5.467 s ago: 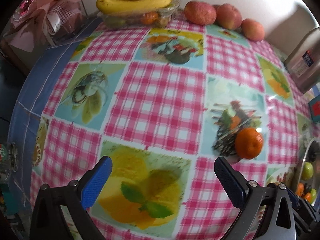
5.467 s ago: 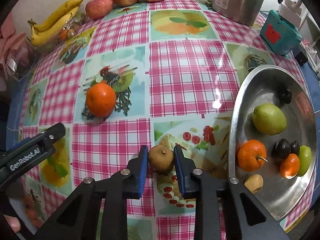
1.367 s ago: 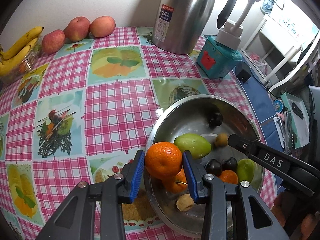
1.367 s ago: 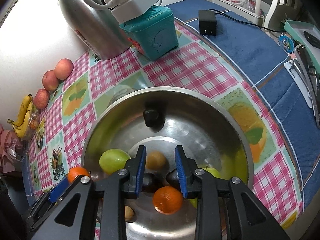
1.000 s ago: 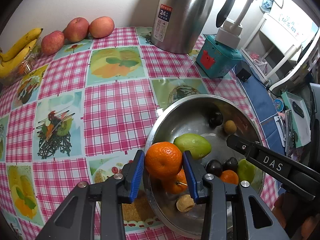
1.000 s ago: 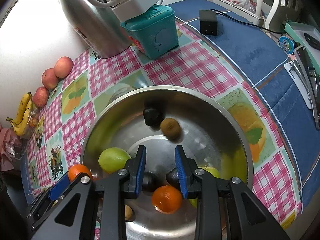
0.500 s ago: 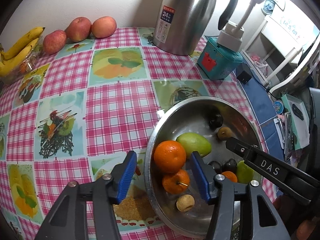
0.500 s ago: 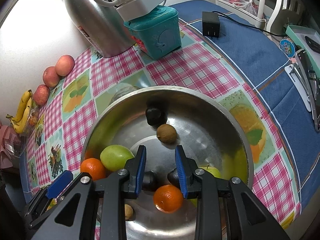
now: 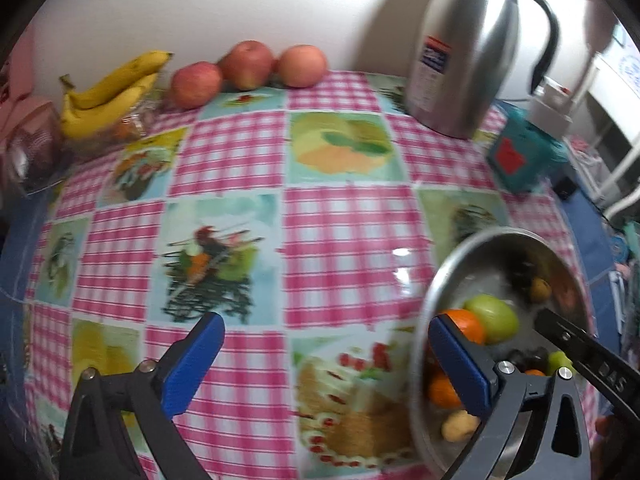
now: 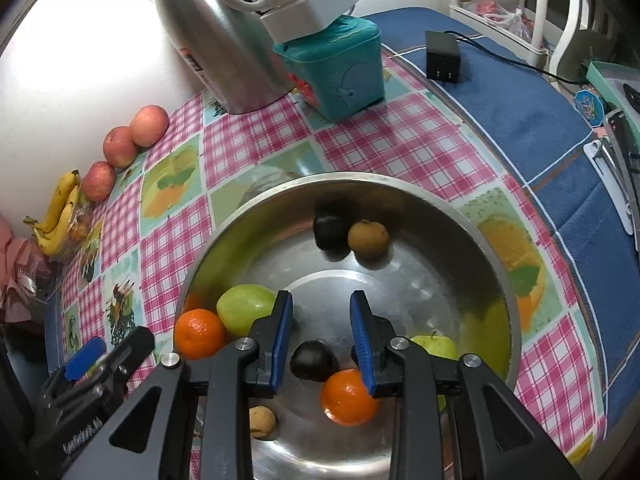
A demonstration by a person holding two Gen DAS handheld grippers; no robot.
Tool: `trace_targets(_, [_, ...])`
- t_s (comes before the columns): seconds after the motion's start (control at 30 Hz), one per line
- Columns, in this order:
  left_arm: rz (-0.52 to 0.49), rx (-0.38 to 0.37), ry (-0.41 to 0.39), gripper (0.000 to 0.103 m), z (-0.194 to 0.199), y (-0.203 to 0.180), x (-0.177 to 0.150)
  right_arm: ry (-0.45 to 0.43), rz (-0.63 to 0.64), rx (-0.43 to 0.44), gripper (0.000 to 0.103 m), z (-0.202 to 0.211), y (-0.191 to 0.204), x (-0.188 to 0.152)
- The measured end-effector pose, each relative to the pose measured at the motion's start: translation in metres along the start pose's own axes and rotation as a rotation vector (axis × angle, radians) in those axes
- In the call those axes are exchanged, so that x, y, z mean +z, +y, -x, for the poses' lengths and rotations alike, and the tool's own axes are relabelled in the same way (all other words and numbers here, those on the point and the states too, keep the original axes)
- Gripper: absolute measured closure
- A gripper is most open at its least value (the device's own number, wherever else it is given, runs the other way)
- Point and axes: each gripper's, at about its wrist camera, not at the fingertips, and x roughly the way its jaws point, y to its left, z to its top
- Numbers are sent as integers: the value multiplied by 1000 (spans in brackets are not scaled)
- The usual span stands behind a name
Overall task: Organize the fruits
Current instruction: 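Withdraw both open tools from the bowl back over the table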
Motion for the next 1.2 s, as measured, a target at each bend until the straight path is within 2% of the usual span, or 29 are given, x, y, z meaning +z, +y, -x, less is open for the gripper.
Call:
trace_targets(0.03, [9,16,-4,0,-1,6,0,3,10,-2,70,-1,2,-1])
trace_targets(0.13, [25,39,-1,0,-3,15,1,-7,46,-13,46,-2,9,-3])
trace_targets(0.2, [34,53,4,0,-4,19,1,-24,79,-26,35,0,14,-4])
trace_targets(0.27, [42,63,3,0,-4,23,1,-29,100,-41,15,-1,19,-6])
trace_targets(0.3, [46,67,2,0,-5,25,2,-28,110,-48,13,-1,21,-7])
trace_targets(0.43, [50,84,6,0,-4,30,1,-23,142,-82,13,-4,28,-12])
trace_targets(0.53, [33,132,12,0,-3,30,-1,-23,153,-82,13,-3,31,-14])
trace_targets(0.63, [36,162,-11,0,4,32,-4,-24,162,-79,12,-1,34,-17])
trace_targets(0.73, [64,158,-29,0,12,38,-9,-24,164,-76,12,2,37,-21])
trace_targets(0.87, [117,204,-46,0,23,46,-18,-34,170,-57,12,10,42,-28])
trace_targets(0.93, [101,269,-50,0,30,46,-24,-42,172,-39,12,15,46,-32])
trace_targets(1.0, [84,299,-54,0,35,46,-29,-46,174,-14,13,21,49,-38])
trace_targets(1.2, [58,325,-44,0,58,52,-52,-64,211,14,13,39,61,-59])
